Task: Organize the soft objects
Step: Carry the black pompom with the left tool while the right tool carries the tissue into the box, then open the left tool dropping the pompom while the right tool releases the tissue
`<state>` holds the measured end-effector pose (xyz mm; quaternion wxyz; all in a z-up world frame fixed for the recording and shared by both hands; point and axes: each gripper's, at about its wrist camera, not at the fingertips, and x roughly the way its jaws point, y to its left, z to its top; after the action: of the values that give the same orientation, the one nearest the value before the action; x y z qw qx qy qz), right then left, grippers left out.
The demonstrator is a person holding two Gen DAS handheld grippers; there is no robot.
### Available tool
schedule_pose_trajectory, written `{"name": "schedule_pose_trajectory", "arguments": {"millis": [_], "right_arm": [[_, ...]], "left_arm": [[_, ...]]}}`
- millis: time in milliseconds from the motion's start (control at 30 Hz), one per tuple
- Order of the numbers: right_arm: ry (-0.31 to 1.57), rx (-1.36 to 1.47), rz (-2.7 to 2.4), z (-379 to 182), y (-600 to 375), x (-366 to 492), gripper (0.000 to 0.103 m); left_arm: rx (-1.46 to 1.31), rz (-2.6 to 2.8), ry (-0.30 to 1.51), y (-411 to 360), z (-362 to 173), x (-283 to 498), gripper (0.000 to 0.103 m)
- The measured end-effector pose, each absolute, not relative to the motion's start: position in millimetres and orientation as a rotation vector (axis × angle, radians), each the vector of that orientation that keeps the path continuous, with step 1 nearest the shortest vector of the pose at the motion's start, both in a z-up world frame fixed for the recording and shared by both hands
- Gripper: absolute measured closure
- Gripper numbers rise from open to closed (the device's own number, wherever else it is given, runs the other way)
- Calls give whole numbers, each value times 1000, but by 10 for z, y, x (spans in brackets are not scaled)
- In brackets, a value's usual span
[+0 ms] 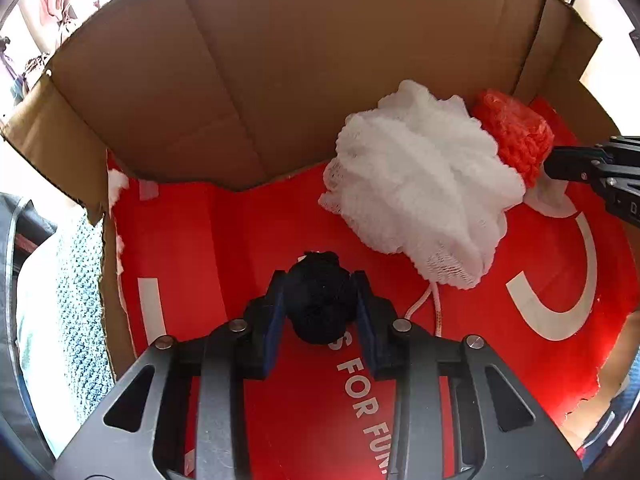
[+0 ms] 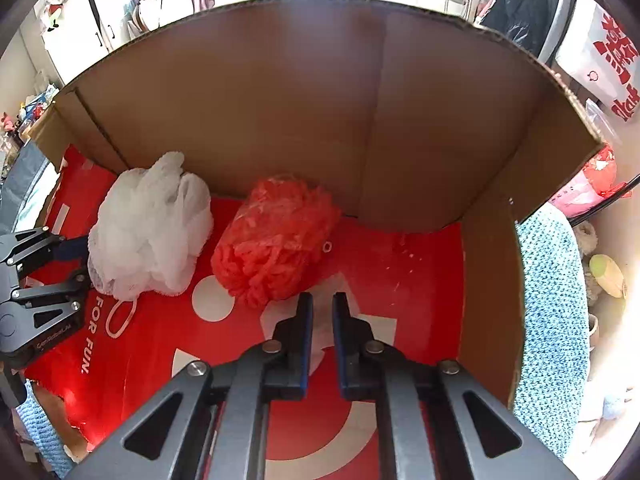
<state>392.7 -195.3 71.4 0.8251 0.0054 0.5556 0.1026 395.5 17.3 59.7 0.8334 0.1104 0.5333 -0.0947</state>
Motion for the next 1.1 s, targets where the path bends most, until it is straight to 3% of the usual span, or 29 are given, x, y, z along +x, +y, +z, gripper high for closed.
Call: {"name": "schedule_pose_trajectory", "arguments": {"millis": [133, 233, 333, 367, 467, 500, 567, 933, 1100], "right_arm": [[1187, -10, 228, 683, -1921, 3887, 59], [1194, -40, 223, 633, -1873, 3871, 59], [1206, -70, 218, 559, -1837, 3852, 63], [1209, -80, 219, 545, -1821, 3852, 73], [1206, -86, 210, 542, -1825, 3853, 86], [1204, -89, 205, 546, -1830, 3856, 92], [1195, -93, 179, 579, -1857, 3869, 93], [1189, -94, 139, 580, -2048, 4029, 94], [1179, -89, 148, 638, -2019, 4019, 91]], "left_arm": [[219, -204, 1136, 172, 604, 3976, 72], [215, -204, 1138, 174, 604, 4008, 72], [210, -205, 1141, 292, 585, 4043, 72], [209, -208, 1142, 291, 586, 4052, 72], [205, -211, 1144, 321, 548, 4063, 71], [202, -213, 1145, 353, 517, 4063, 65], [199, -214, 1146, 383, 484, 4062, 48], [193, -226, 1117, 384, 514, 3991, 47], [158, -229, 1081, 412, 664, 3887, 41]]}}
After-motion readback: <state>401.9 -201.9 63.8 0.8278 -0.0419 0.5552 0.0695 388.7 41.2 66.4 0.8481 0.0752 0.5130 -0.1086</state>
